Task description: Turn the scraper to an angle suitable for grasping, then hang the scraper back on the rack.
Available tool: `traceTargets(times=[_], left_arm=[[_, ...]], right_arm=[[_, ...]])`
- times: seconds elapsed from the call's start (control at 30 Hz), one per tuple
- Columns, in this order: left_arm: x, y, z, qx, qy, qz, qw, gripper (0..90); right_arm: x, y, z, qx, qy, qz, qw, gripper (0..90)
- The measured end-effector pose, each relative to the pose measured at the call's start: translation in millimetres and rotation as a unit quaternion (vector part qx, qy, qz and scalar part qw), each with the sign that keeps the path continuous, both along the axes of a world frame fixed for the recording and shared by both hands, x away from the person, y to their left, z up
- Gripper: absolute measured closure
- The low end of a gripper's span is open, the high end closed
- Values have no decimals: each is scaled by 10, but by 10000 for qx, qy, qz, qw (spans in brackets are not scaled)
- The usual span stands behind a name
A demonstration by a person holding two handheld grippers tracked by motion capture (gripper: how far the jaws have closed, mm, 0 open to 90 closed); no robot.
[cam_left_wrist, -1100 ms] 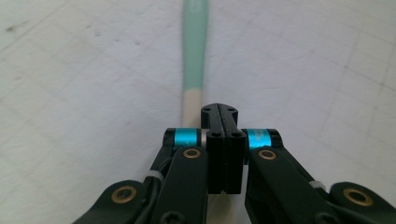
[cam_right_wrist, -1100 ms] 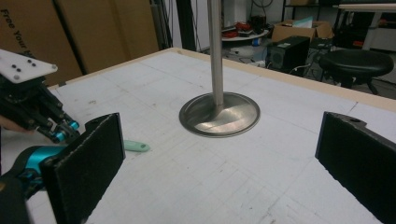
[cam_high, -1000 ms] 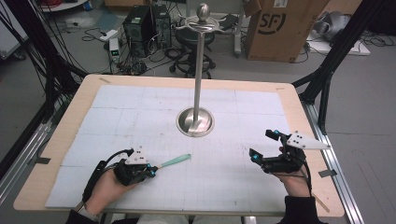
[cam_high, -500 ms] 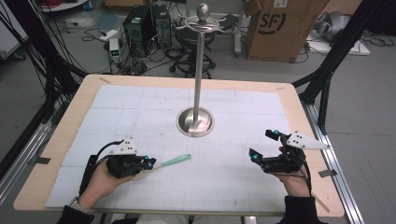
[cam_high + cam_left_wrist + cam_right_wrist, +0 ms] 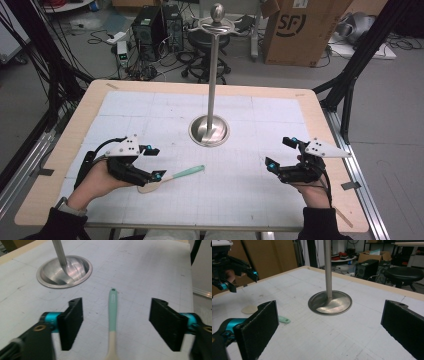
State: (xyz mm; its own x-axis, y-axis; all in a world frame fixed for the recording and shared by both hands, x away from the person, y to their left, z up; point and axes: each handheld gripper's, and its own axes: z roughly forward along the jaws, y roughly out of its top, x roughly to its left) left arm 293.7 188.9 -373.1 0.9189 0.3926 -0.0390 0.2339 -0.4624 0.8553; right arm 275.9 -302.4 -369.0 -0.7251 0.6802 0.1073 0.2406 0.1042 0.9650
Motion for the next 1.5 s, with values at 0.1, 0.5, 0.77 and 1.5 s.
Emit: traceTargets(times=[0.1,0.5,0.77,1.5], left_arm=[[52,-35,0,237,191,-82,9995,207],[250,-180,-71,857,629,-94,9943,243],[332,-403,-54,1622,764,-416,9829,278],[380,-705,-290,3263,1218,-577,9356,604]], right_arm=[[9,14,-2,-5,-2,36,10000,5],[2,0,-13,-2,11,16,10000,5],[-4,-12,-11,1,15,20,10000,5],[-5,-27,-20,25,36,14,10000,5]])
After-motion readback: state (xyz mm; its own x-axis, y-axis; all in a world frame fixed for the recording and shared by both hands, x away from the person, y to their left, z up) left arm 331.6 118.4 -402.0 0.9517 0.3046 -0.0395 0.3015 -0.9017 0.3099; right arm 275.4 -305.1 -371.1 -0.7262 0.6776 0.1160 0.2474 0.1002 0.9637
